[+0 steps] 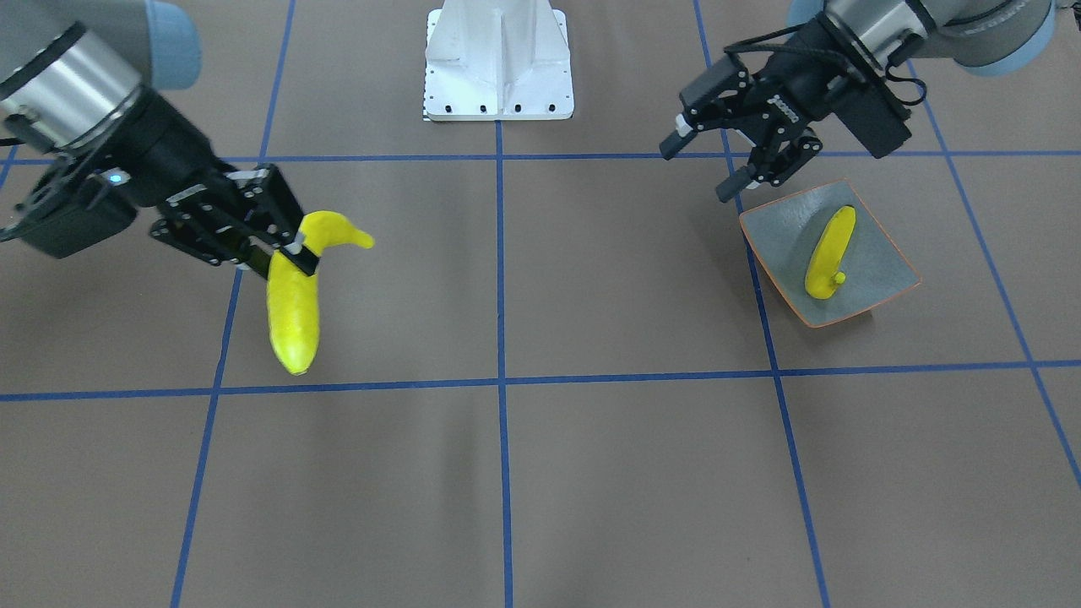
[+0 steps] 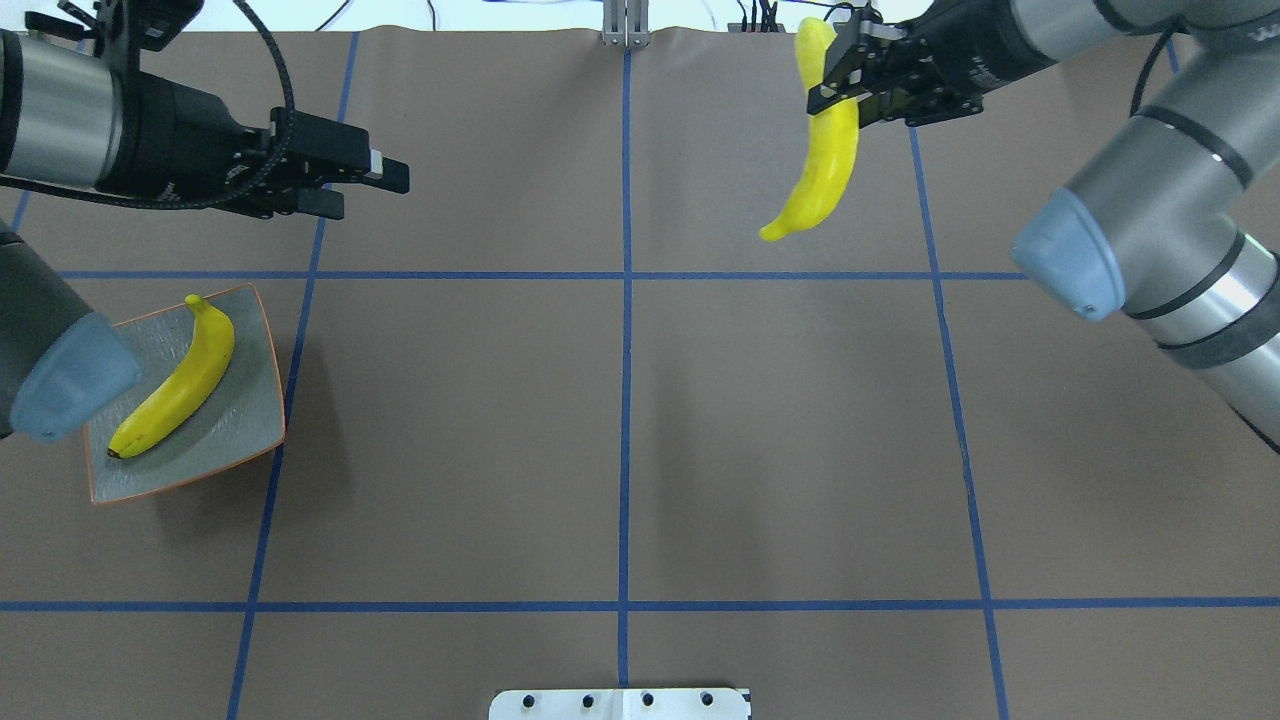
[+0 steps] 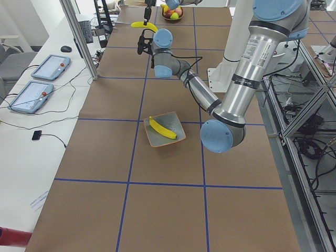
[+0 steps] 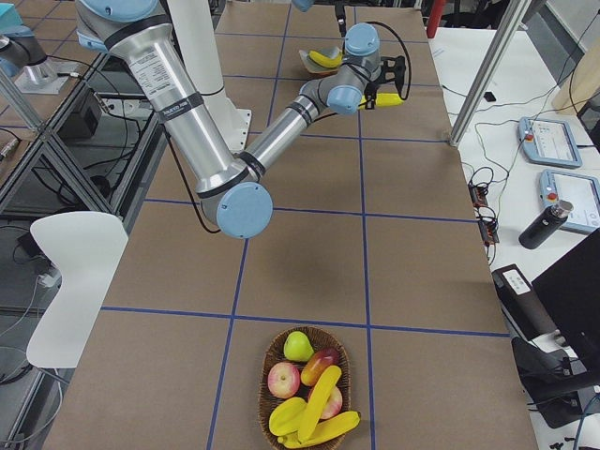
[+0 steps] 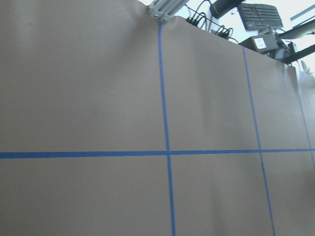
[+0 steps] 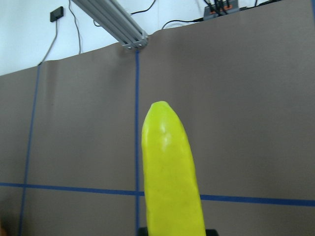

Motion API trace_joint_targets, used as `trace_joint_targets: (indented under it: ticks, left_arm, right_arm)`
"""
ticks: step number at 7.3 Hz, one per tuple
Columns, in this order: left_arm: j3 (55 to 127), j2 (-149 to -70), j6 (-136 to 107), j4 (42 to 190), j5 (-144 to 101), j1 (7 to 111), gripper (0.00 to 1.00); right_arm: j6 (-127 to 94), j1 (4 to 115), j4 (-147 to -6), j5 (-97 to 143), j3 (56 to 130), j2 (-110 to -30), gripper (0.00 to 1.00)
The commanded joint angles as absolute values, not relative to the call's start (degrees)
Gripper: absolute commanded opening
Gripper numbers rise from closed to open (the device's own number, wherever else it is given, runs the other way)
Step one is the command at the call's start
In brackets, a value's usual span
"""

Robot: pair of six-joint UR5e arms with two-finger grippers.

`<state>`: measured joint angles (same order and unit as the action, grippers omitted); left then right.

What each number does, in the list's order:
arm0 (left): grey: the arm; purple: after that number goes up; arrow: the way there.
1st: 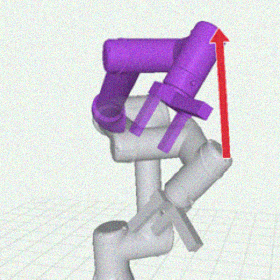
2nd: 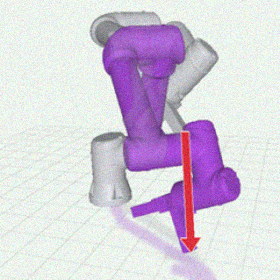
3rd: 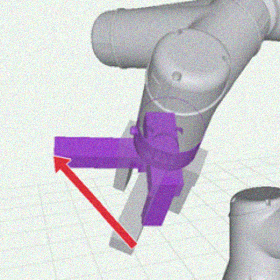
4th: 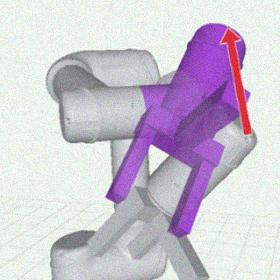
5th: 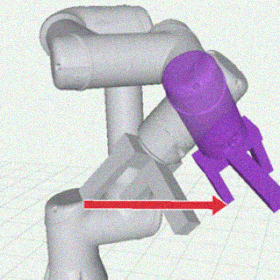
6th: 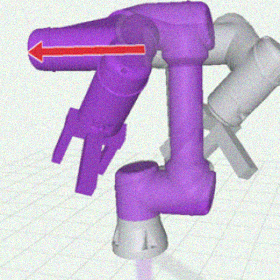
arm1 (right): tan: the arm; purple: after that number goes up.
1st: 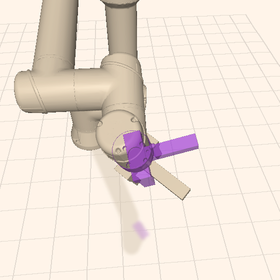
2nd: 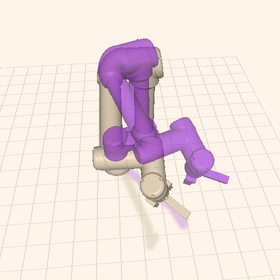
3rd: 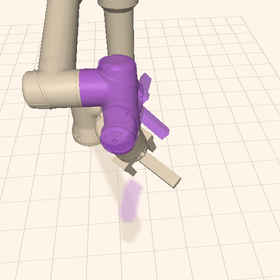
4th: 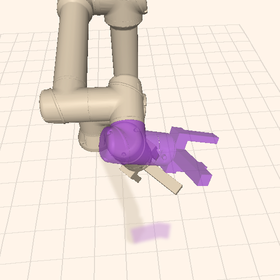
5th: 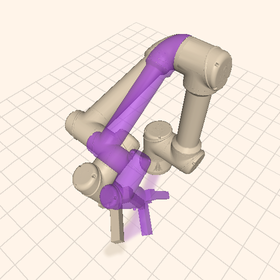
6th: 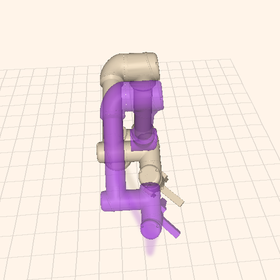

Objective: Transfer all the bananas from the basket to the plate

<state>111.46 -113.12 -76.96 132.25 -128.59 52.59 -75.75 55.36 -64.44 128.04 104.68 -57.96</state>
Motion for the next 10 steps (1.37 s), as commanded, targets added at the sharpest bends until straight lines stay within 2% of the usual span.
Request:
trace_joint_targets:
  ticks: [1, 4, 10]
  left_arm:
    - [111.01, -117.15, -76.99, 132.8, -127.02, 50.02, 1.0]
    - [109.78, -117.6, -76.82, 140.6, -125.6, 45.71, 1.0]
    - [110.13, -118.04, -76.47, 144.84, -125.6, 39.99, 0.99]
  right_arm:
    - [-83.75, 48.71, -61.08, 125.24, 104.94, -54.24, 0.0]
    - [-89.9, 44.14, -61.35, 125.24, 106.26, -50.28, 0.0]
    - [-90.79, 42.28, -61.17, 125.16, 107.58, -49.4, 0.0]
